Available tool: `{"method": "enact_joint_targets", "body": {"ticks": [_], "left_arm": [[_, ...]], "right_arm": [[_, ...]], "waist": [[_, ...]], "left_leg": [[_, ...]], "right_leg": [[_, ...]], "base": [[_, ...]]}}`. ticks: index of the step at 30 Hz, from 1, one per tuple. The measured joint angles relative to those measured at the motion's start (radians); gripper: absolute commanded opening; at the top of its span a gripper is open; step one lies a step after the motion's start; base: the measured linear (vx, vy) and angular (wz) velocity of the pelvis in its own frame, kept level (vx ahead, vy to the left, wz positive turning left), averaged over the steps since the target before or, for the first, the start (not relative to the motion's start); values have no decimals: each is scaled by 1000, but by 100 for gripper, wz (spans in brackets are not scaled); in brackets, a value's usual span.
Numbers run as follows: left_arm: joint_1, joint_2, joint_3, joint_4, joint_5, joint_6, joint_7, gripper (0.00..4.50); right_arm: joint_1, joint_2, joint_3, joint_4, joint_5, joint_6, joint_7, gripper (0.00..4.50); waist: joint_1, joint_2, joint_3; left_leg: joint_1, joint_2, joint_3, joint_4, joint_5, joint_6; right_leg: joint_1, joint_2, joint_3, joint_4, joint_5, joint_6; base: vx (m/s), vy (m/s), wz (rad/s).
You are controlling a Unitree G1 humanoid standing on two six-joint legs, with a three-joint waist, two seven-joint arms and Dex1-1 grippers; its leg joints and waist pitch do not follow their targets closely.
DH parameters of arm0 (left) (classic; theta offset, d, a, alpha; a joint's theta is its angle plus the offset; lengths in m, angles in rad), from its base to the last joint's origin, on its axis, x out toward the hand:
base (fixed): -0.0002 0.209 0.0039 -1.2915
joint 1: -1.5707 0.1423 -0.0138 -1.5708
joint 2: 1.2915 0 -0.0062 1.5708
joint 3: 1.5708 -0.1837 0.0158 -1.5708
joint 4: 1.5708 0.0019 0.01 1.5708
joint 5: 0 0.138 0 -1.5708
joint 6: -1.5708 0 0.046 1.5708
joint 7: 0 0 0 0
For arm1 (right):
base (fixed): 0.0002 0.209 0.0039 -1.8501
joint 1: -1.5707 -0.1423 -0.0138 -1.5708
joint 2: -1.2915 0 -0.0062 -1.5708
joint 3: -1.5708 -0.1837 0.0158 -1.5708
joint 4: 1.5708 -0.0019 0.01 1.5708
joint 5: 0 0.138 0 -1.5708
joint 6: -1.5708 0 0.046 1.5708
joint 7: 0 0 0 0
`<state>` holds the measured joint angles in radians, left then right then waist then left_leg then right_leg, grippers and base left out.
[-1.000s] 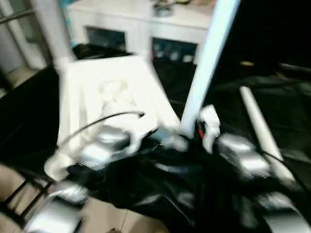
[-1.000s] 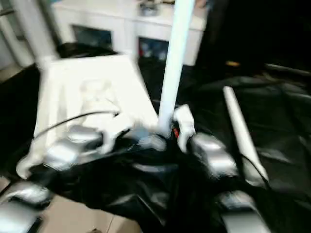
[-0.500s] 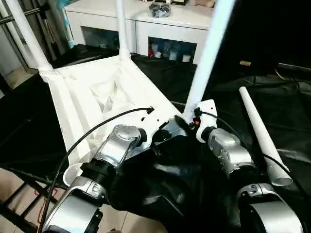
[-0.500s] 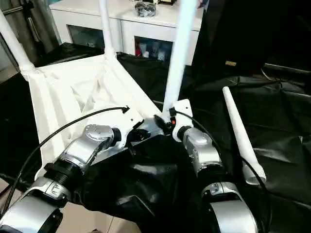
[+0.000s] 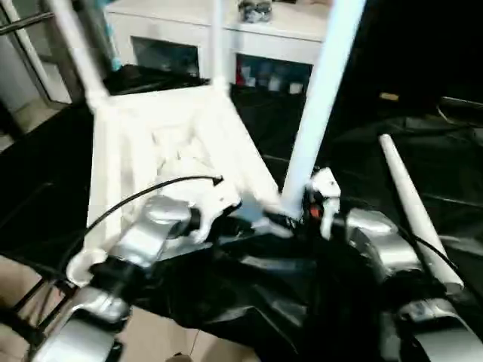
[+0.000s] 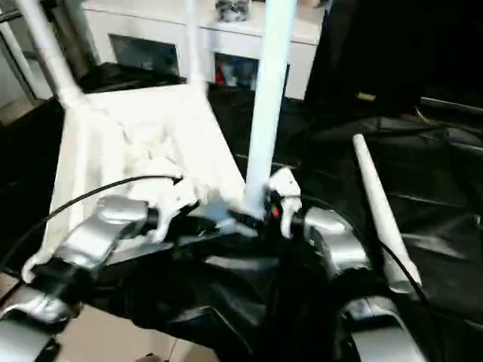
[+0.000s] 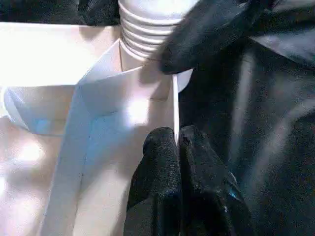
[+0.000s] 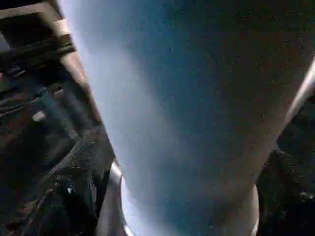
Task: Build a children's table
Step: Rotate leg to tighten
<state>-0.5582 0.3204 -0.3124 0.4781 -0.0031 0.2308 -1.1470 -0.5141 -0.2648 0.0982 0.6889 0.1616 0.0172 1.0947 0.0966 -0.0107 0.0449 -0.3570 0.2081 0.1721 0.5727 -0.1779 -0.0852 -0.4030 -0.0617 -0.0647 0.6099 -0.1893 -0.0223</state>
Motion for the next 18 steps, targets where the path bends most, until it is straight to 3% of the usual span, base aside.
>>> {"method": "enact_joint_targets", "body": {"ticks": [11, 18], "left_arm": [[0, 61, -12, -1, -4, -43, -119, 0], [0, 47, -9, 8, -3, -42, -100, 0]], "right_arm": [[18, -33, 48, -61, 6, 42, 119, 283], [32, -25, 36, -78, 6, 60, 102, 276]], "waist": [[7, 0, 0], [13, 0, 0]], "left_leg": [[-1, 0, 0, 0, 0, 0], [0, 0, 0, 1, 0, 0]], "right_leg": [[0, 0, 0, 0, 0, 0], [0, 0, 0, 0, 0, 0]], "base": [[0, 0, 0], [0, 0, 0]]}}
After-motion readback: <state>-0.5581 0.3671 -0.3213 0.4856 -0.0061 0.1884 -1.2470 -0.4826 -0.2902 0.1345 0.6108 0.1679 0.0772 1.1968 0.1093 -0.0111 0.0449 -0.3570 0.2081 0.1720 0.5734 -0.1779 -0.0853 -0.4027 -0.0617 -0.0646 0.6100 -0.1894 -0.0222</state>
